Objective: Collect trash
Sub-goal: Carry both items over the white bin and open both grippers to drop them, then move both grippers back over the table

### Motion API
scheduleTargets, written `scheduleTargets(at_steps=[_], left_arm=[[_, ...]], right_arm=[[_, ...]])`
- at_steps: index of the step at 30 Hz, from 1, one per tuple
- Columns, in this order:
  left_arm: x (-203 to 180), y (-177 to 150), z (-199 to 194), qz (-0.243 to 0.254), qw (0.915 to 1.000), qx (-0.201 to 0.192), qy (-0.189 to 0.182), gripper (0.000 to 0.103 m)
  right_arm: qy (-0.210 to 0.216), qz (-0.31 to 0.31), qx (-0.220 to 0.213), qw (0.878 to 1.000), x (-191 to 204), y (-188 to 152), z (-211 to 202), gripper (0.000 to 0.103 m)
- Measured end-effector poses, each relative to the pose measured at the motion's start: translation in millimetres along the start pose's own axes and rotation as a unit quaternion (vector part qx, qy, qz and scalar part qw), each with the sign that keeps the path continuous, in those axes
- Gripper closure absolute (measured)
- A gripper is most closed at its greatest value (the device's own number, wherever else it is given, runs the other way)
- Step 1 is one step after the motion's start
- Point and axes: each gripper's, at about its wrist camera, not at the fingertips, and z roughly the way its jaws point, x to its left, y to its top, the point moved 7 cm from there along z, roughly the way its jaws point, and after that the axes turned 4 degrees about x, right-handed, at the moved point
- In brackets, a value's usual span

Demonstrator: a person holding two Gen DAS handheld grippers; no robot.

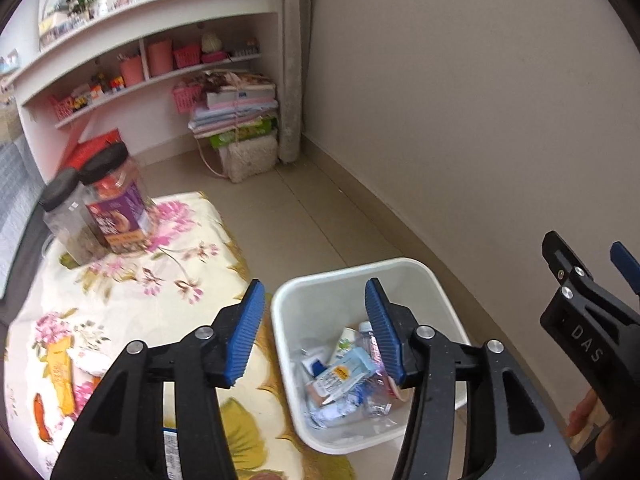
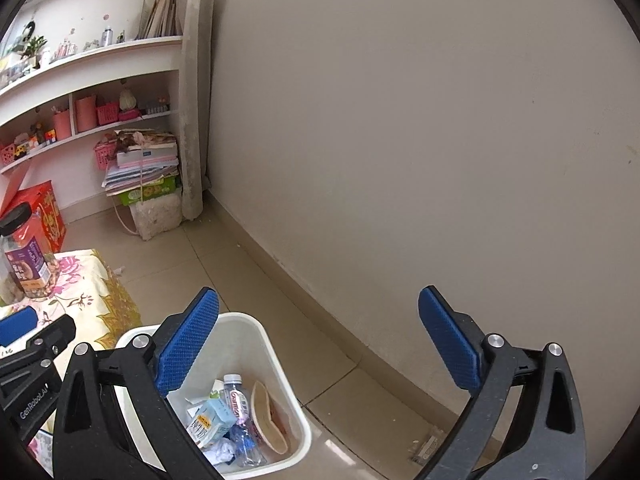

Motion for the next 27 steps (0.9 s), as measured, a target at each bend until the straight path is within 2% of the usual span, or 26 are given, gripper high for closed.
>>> scheduleTargets(at_steps=[4, 6, 10, 14, 20, 27], left_arm=[[19.8, 2.7, -10.9, -0.003, 0.9989, -0.025, 0.039, 0.039], [31.9, 4.0, -15.7, -0.009, 0.9976, -0.035, 0.059, 0.030], [61.3, 6.9, -24.5, -0.029, 0.9932, -0.055, 0.099, 0.024], [90.2, 3.8, -27.1, -0.034, 0.9896, -0.059, 0.127, 0.021], [134.4, -7.6, -23.8, -0.053, 0.9866, -0.044, 0.148, 0.020], [202.4, -25.6, -11.9, -0.086, 0.9785, 0.002, 0.187, 0.020]], right_arm=[[0.009, 0.005, -0.008, 1.000, 13.4, 0.0, -9.1, 0.007], [0.012, 0.000, -0.015, 1.000, 24.2, 0.2, -14.2, 0.007], [0.016, -0.010, -0.026, 1.000, 44.7, -1.0, -21.4, 0.007], [0.035, -0.018, -0.023, 0.999, 72.9, -4.1, -25.3, 0.007], [0.057, -0.046, -0.014, 0.997, 122.4, -8.7, -28.8, 0.007], [0.091, -0.059, 0.008, 0.994, 175.8, -16.5, -29.6, 0.007]])
